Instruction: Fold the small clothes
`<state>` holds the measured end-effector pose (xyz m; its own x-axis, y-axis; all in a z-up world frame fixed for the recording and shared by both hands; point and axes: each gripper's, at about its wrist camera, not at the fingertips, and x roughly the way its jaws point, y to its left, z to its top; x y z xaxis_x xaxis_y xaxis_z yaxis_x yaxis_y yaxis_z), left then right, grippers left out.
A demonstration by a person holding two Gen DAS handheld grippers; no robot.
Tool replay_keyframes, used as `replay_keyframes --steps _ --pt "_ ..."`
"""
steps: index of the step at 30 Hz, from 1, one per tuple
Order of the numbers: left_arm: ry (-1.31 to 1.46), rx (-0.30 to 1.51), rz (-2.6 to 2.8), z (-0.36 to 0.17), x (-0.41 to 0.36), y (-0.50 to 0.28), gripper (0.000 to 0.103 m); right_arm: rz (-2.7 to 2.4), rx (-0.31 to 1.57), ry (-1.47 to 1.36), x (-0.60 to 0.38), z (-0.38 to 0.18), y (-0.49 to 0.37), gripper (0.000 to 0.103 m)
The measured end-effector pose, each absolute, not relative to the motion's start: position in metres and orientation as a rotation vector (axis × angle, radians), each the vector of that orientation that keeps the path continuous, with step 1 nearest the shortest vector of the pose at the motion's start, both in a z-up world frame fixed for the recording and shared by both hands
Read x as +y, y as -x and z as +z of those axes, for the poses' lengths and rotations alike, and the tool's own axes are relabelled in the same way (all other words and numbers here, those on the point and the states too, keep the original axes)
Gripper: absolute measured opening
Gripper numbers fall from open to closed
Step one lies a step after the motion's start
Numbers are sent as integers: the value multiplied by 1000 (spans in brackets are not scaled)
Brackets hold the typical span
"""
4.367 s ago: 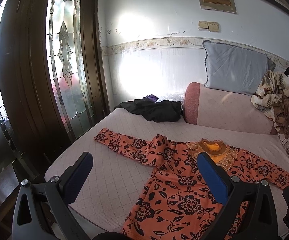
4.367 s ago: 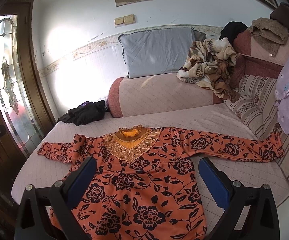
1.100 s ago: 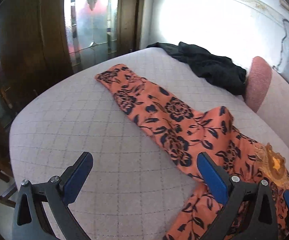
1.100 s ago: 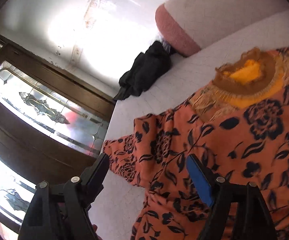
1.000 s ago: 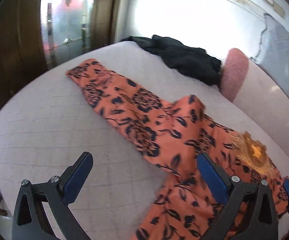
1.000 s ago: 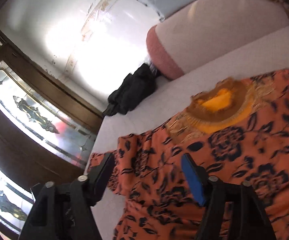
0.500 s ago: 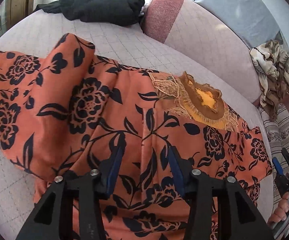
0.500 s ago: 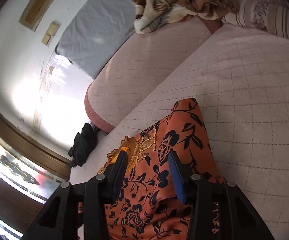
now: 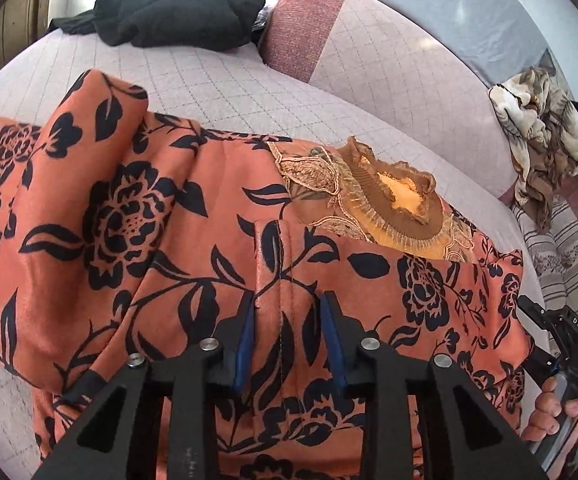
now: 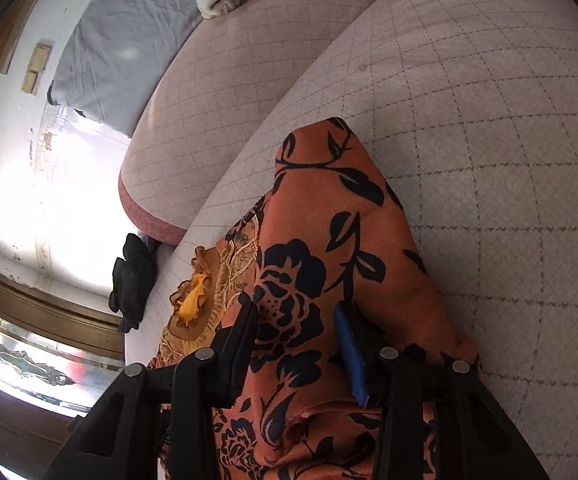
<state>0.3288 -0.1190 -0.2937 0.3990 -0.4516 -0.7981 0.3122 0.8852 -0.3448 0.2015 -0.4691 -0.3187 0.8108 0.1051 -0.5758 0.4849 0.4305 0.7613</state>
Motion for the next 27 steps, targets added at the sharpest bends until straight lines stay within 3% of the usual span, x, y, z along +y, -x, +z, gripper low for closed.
replay_keyframes --steps 3,6,11,14,16,17,19,20,21,23,24,26,27 --pt "158 1042 -516 -294 -122 -332 14 -268 616 -1100 -467 -319 -204 43" --pt "148 996 -518 -282 -121 -329 11 -261 583 -1092 -466 -312 -200 44" --pt "86 817 -530 -236 -113 -318 11 -221 327 -955 -456 -264 -175 44" --pt "-31 855 -378 -248 -111 -327 11 -201 419 -963 -453 -275 -190 44" --pt "-17 967 -347 -265 -107 -339 15 -209 641 -1058 -456 -313 -214 43" --pt "0 1033 -337 -271 -102 -345 17 -217 720 -1086 -457 -329 -221 37" --pt "69 1084 -332 -269 -87 -354 24 -244 670 -1040 -454 -319 -219 36" --pt "125 1071 -339 -263 -73 -356 36 -229 651 -1012 -452 -310 -219 35" --pt "189 1039 -334 -254 -55 -358 56 -211 616 -988 -449 -303 -218 36" --pt "268 951 -232 -237 -14 -360 76 -214 583 -932 -441 -293 -217 36" --pt "285 915 -145 -230 8 -360 77 -204 583 -913 -437 -291 -219 37" --pt "329 860 25 -223 56 -361 78 -174 630 -917 -431 -297 -228 48" --pt "376 855 101 -225 80 -362 79 -170 655 -933 -429 -302 -231 58"
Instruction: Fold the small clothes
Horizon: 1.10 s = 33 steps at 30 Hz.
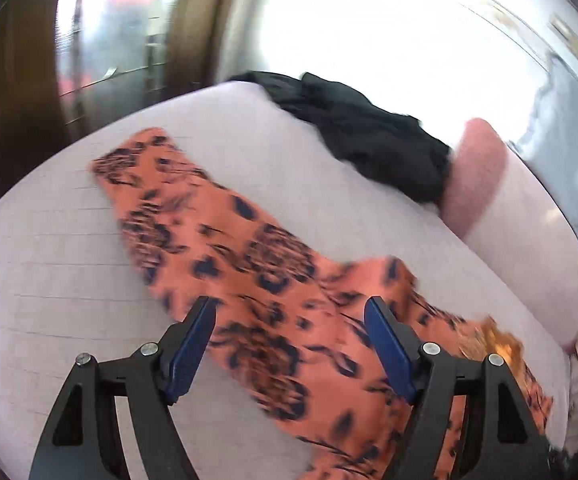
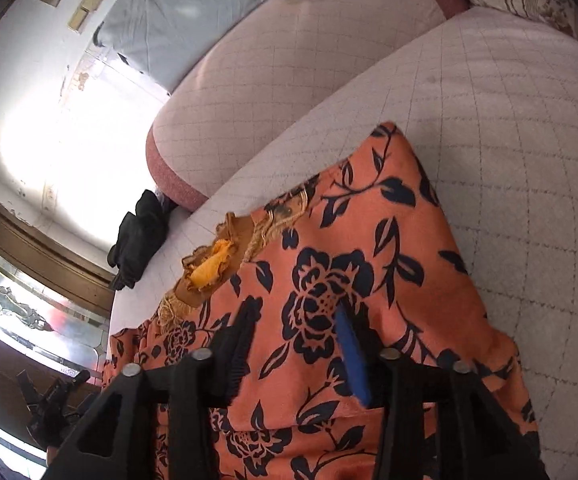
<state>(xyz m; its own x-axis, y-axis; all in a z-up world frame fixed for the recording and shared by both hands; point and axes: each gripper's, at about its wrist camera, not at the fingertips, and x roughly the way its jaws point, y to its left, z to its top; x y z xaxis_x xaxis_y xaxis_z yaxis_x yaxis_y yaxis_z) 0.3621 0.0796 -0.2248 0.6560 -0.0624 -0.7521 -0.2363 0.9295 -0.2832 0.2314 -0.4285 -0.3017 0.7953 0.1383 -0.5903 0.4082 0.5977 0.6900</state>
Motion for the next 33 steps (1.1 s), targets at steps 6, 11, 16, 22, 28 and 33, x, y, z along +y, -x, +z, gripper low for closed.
replay_keyframes --steps 6,11,16,22,28,33 --pt "859 932 148 -284 153 -374 79 -165 695 -910 -415 -308 -236 58" --pt "976 912 112 -300 166 -389 77 -154 696 -898 -409 -309 -235 58" --pt "1092 850 105 -315 191 -408 45 -150 691 -906 -410 -309 -234 58" --pt "1203 802 66 -333 196 -417 6 -151 684 -892 -409 -308 -235 58" --pt "781 699 -99 -209 99 -408 6 -166 624 -888 -412 -294 -227 58" --pt "345 640 -380 -130 -75 -352 6 -201 543 -930 -428 -281 -211 58"
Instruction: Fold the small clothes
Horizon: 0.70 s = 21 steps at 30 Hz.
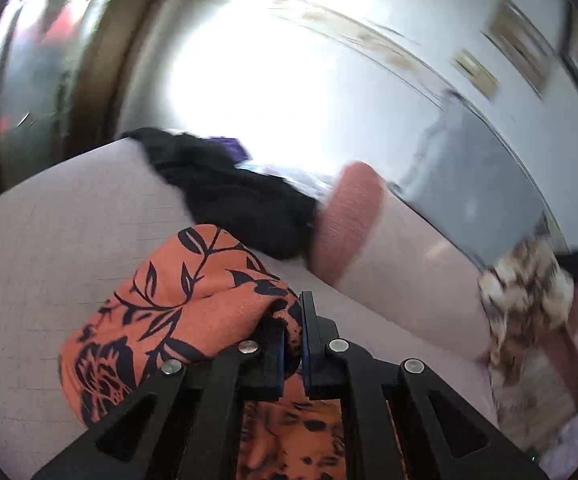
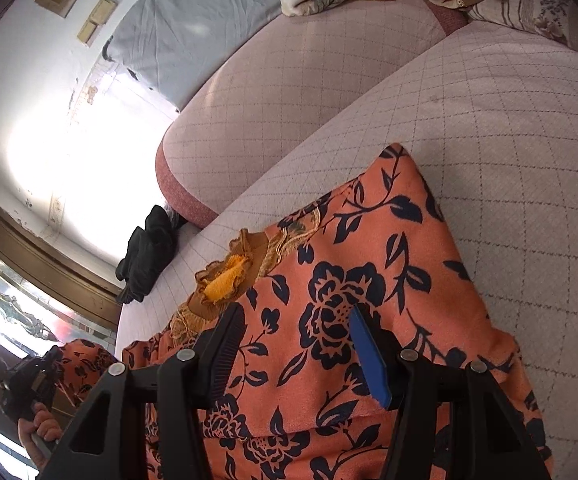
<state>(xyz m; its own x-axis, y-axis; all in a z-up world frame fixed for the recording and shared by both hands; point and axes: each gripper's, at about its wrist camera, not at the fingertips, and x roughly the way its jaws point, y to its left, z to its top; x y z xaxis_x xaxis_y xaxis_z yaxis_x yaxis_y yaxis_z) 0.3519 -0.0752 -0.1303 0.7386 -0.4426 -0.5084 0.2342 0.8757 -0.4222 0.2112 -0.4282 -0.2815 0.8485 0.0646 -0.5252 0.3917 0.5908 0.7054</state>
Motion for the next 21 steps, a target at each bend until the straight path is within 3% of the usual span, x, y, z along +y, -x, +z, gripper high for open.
replay_keyframes --steps 4,6,9,10,12,13,16,21 --pt "-23 739 -671 -146 -214 -284 14 -242 473 -972 -447 -274 -194 58" --pt "-156 787 -688 -168 -249 -256 31 -264 434 -994 -457 -270 -183 58" --pt "-153 832 -718 -178 -244 -239 41 -267 386 -1048 -468 -267 -170 73" --pt "-103 835 -726 -176 -232 -240 45 -267 375 -1063 -470 -266 -167 73" --pt "20 813 -710 -168 -205 -248 73 -255 379 -1061 -469 -264 -168 73" --pt "74 792 -691 -165 -189 -253 77 -250 388 -1049 -466 -262 -170 73" --pt "155 792 -574 -168 -147 -271 78 -215 425 -1008 -454 -261 -180 73" --pt "167 893 -261 -218 -91 -314 78 -86 516 -885 -419 -255 -204 73"
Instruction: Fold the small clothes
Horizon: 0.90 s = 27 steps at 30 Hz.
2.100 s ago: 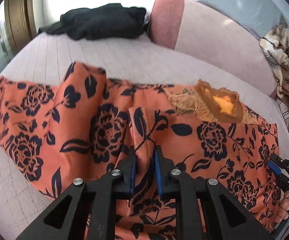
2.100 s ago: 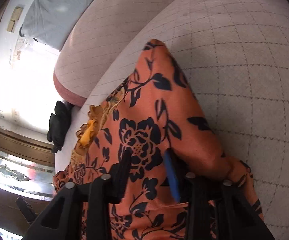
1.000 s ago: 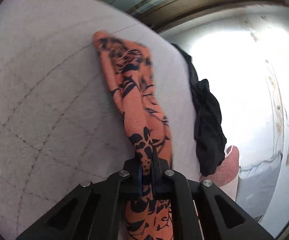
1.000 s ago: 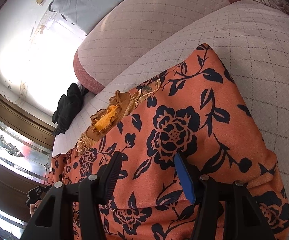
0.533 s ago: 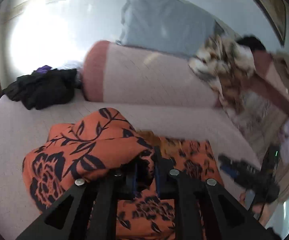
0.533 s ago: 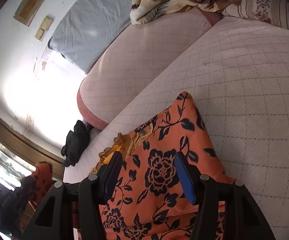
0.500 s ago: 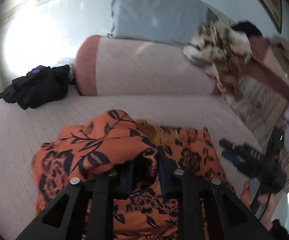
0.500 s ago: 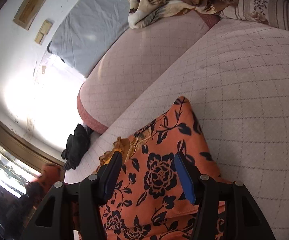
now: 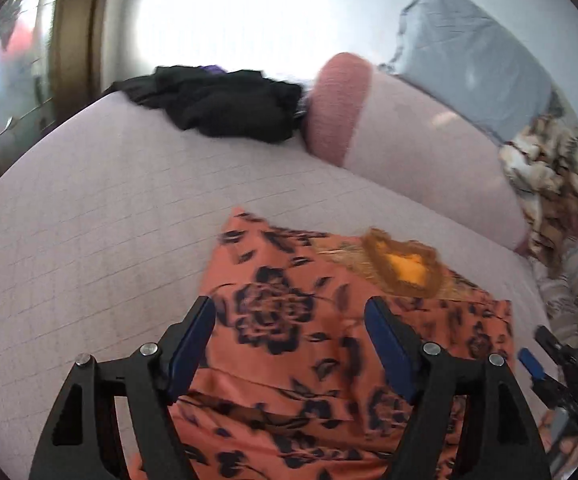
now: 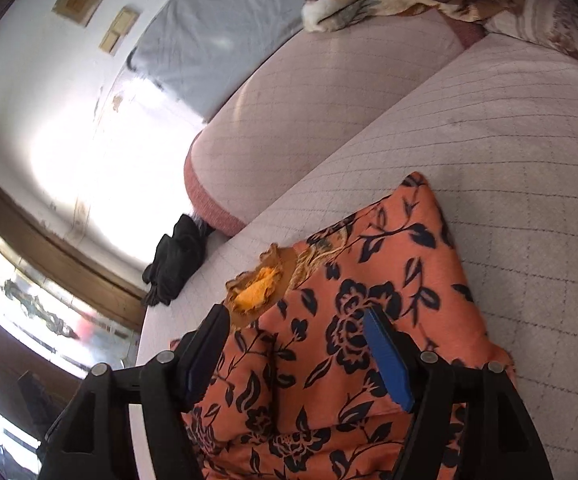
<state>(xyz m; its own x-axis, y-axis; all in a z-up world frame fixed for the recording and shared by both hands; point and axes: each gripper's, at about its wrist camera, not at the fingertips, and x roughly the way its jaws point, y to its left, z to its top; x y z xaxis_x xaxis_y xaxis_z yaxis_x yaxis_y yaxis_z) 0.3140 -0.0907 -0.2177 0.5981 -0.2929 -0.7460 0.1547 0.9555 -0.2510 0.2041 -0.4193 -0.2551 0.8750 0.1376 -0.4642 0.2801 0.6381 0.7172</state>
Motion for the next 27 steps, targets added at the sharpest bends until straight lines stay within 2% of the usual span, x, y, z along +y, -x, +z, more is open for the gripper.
replay_keyframes --steps 3,10,14,20,27 --pt "189 980 -119 -244 -65 -333 77 122 624 -830 -387 -252 -226 73" --pt "71 1011 21 -263 -62 -346 77 554 747 -1030 -325 -276 -254 73" --pt "-43 1092 68 -286 -71 -352 77 594 809 -1128 -307 -302 -269 73" --pt "-82 1080 65 -289 -76 -347 77 543 857 -1237 -299 -331 -293 73" --pt "-68 1063 69 -281 -78 -342 77 555 853 -1201 -299 -314 -293 73"
